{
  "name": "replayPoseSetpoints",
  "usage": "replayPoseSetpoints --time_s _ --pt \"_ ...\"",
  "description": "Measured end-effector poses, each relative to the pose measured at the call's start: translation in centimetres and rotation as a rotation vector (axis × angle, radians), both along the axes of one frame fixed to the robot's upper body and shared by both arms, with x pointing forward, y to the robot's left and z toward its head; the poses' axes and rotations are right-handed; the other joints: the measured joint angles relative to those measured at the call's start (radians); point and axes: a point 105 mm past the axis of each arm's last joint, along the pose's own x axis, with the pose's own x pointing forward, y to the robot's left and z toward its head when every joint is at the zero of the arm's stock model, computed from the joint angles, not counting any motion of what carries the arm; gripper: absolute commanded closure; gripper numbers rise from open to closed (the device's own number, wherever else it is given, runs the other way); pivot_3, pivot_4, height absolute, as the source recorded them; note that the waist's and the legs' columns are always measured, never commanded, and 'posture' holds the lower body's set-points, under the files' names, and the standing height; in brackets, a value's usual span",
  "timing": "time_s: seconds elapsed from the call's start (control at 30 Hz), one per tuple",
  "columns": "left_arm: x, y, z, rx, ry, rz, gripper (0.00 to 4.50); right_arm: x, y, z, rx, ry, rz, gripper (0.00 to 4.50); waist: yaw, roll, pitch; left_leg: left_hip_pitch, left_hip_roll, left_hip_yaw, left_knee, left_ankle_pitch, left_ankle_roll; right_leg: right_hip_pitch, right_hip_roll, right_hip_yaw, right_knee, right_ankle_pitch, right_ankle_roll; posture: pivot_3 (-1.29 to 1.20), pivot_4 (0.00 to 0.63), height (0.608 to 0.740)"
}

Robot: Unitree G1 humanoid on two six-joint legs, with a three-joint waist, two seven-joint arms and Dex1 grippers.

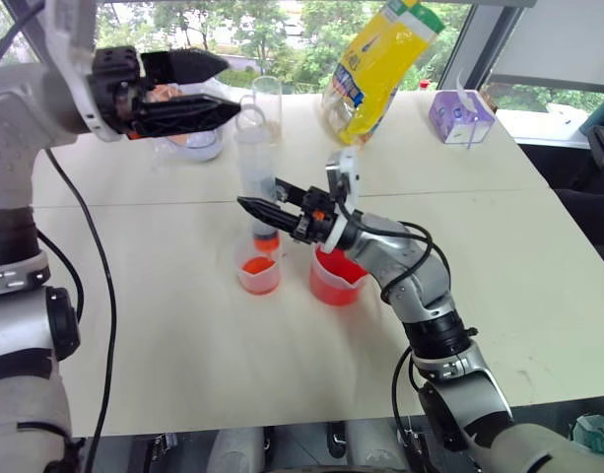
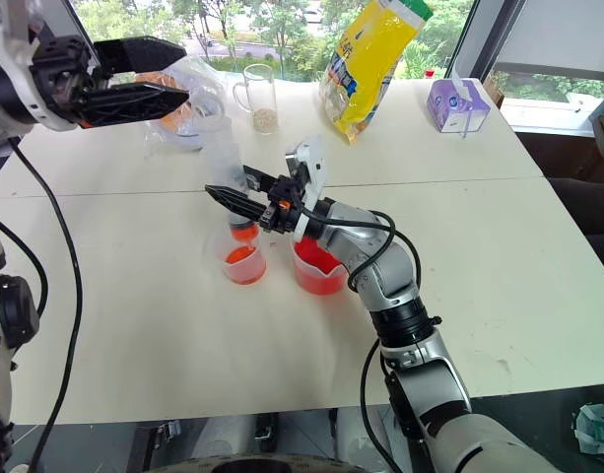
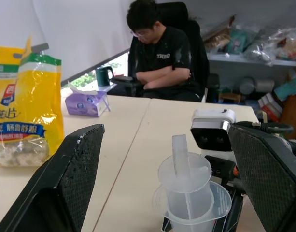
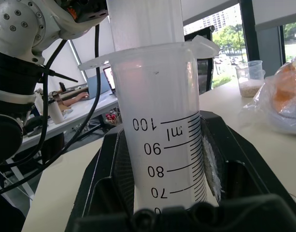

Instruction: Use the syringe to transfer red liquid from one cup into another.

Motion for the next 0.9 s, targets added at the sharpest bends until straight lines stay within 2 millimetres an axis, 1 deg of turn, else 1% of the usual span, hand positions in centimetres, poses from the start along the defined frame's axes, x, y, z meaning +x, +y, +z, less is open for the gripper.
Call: replayPoseSetpoints --time_s 0.1,0.17,0.3,0.33,0.37,0.67,0.9 --pt "0.4 -0.1 -1.0 0.035 0.009 0.010 1.05 0.0 0.1 0.0 0.002 0.000 0.000 2.93 0.000 0.000 0.000 0.000 0.000 0.000 0.000 0.000 0.000 0.000 0.000 0.000 0.000 0.000 0.000 0.00 0.150 0.740" --pt "0.5 -0.2 -1.4 0.048 0.016 0.007 1.98 0.0 0.2 0.0 0.001 -0.002 -0.002 2.93 0.000 0.000 0.000 0.000 0.000 0.000 0.000 0.000 0.000 0.000 0.000 0.000 0.000 0.000 0.000 0.00 0.150 0.740" --pt "0.5 -0.4 -2.2 0.066 0.031 -0.011 4.03 0.1 0.2 -0.1 -0.005 0.000 -0.013 2.93 0.000 0.000 0.000 0.000 0.000 0.000 0.000 0.000 0.000 0.000 0.000 0.000 0.000 0.000 0.000 0.00 0.150 0.740" --pt "0.5 -0.5 -2.2 0.068 0.031 -0.018 4.39 0.2 0.1 -0.1 -0.006 0.001 -0.019 2.93 0.001 0.000 0.000 0.000 0.000 0.000 0.000 0.000 0.000 0.000 0.000 0.000 0.000 0.000 0.000 0.00 0.150 0.740" --pt "0.5 -0.5 -2.3 0.067 0.033 -0.019 4.46 0.2 0.1 -0.1 -0.010 0.000 -0.021 2.93 0.001 0.000 0.000 0.000 0.000 0.000 0.000 0.000 0.000 0.000 0.000 0.000 0.000 0.000 0.000 0.00 0.150 0.740" --pt "0.3 -0.8 -2.4 0.062 0.046 -0.049 4.46 0.2 0.1 -0.3 -0.017 0.002 -0.019 2.93 0.000 0.000 0.000 0.000 0.000 0.000 0.000 0.000 0.000 0.000 0.000 0.000 0.000 0.000 0.000 0.00 0.150 0.740" --pt "-0.1 -0.8 -3.2 0.121 0.022 -0.061 4.46 0.0 0.4 -0.6 -0.040 0.027 0.000 2.93 0.000 0.000 0.000 0.000 0.000 0.000 0.000 0.000 0.000 0.000 0.000 0.000 0.000 0.000 0.000 0.00 0.150 0.740"
